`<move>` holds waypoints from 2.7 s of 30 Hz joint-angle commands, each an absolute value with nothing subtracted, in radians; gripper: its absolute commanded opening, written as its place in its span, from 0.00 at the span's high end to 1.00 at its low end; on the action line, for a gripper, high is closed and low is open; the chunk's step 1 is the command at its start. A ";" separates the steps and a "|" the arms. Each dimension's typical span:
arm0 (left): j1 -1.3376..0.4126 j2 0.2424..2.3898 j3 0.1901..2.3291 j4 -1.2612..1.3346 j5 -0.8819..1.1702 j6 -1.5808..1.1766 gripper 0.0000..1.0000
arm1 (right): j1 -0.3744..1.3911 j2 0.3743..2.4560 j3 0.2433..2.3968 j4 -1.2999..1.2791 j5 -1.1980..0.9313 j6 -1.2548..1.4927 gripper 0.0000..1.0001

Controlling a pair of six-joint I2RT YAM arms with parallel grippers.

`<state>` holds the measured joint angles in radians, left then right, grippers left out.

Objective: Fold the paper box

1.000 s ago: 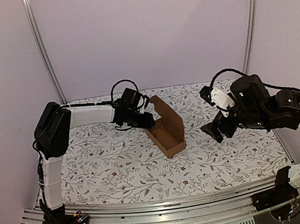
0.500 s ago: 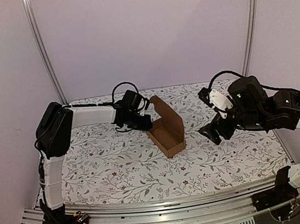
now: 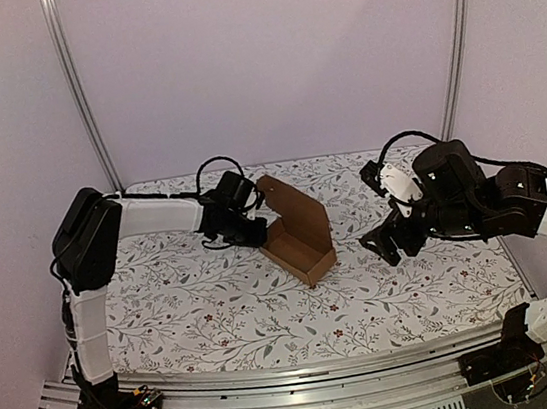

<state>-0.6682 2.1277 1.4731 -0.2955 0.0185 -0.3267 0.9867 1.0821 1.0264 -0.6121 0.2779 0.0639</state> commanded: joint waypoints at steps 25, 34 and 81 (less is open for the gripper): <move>-0.910 1.781 1.073 -0.408 -0.292 -1.002 0.88 | 1.044 1.298 0.833 -0.318 0.349 0.470 0.01; -0.975 1.791 1.081 -0.444 -0.351 -1.146 0.80 | 1.049 1.298 0.789 -0.274 0.402 0.497 0.01; -0.873 1.753 0.995 -0.230 -0.271 -0.692 0.47 | 1.087 1.256 0.736 -0.261 0.419 0.586 0.01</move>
<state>-0.8879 1.7294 0.9752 -0.2611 -0.2298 -0.6903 1.0531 1.2362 0.7586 -0.2840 0.3923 0.5198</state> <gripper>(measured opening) 0.554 0.988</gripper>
